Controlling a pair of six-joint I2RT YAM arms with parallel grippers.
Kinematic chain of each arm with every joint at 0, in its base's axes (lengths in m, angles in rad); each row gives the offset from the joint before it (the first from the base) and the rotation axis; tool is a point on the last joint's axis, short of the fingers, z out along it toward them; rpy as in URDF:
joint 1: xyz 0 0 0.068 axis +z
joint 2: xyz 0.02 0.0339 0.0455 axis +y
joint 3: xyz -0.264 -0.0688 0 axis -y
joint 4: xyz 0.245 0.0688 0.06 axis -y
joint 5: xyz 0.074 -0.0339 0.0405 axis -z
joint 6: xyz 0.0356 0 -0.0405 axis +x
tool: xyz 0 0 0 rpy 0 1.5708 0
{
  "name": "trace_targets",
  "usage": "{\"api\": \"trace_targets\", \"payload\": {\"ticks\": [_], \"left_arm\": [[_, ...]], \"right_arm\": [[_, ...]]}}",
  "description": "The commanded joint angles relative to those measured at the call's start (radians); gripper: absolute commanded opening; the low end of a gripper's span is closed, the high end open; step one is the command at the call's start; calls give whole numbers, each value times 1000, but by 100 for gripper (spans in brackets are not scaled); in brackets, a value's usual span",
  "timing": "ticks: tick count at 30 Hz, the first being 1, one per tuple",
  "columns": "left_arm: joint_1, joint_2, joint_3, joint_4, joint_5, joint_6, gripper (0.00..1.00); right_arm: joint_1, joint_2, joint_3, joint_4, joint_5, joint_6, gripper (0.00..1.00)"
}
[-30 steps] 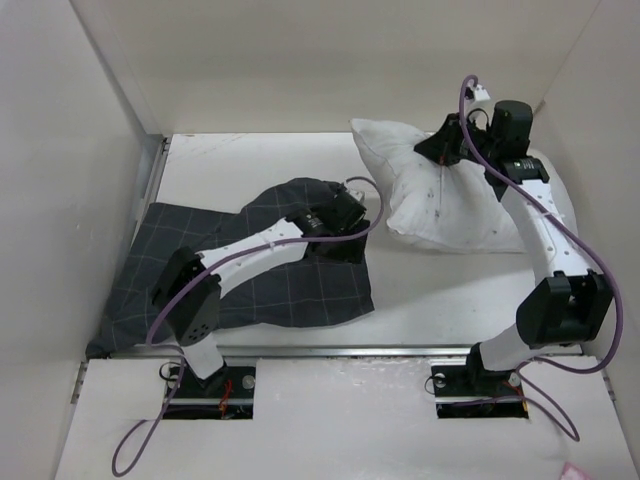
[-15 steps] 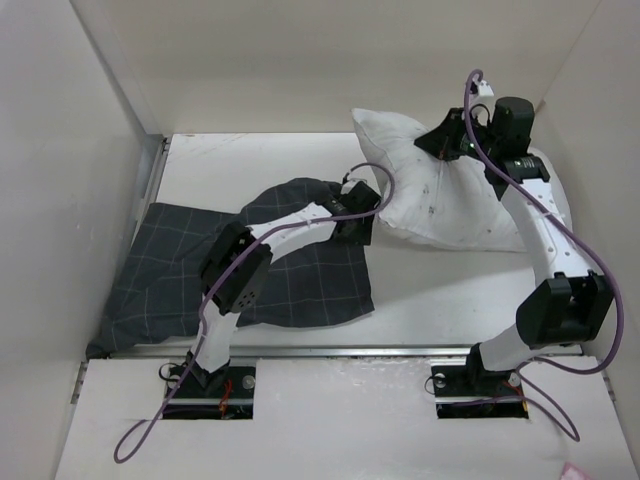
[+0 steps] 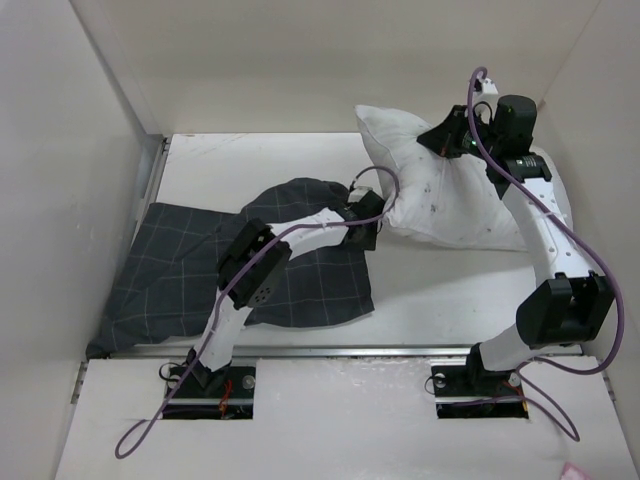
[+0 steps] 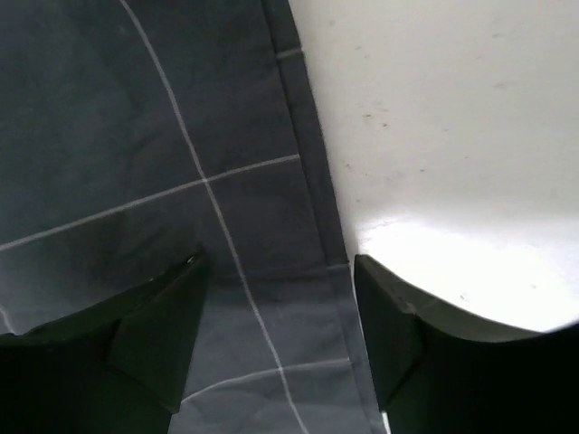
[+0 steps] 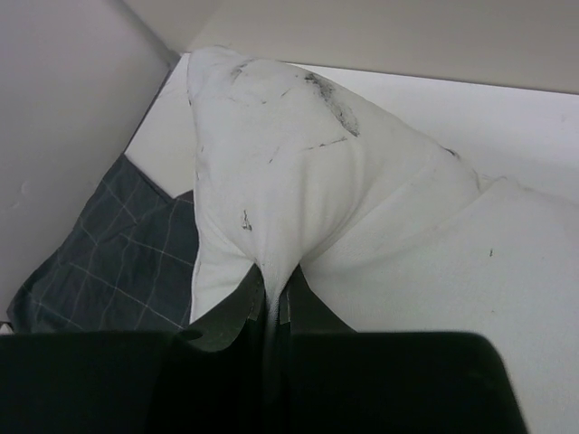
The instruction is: Put the pillow into the pillowcase
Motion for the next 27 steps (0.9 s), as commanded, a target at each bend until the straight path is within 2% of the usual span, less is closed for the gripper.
{"api": "trace_targets", "payload": {"ticks": [1, 6, 7, 11, 19, 24, 27], "left_arm": [[-38, 55, 58, -91, -67, -23, 60], [-38, 65, 58, -102, -67, -23, 46], [-38, 65, 58, -102, -67, -23, 34], [-38, -12, 35, -103, -90, -23, 12], [-38, -118, 23, -76, -90, 47, 10], [-29, -204, -20, -17, 4, 85, 16], [-2, -243, -48, -8, 62, 95, 16]], "right_arm": [[1, -48, 56, 105, -16, 25, 0], [1, -57, 47, 105, -7, 25, 0], [1, -57, 47, 105, -7, 25, 0], [1, -57, 36, 105, -16, 25, 0], [1, -48, 16, 105, -51, 15, 0], [1, -48, -2, 105, -61, -4, 0], [1, -48, -11, 105, -61, -16, 0]]}}
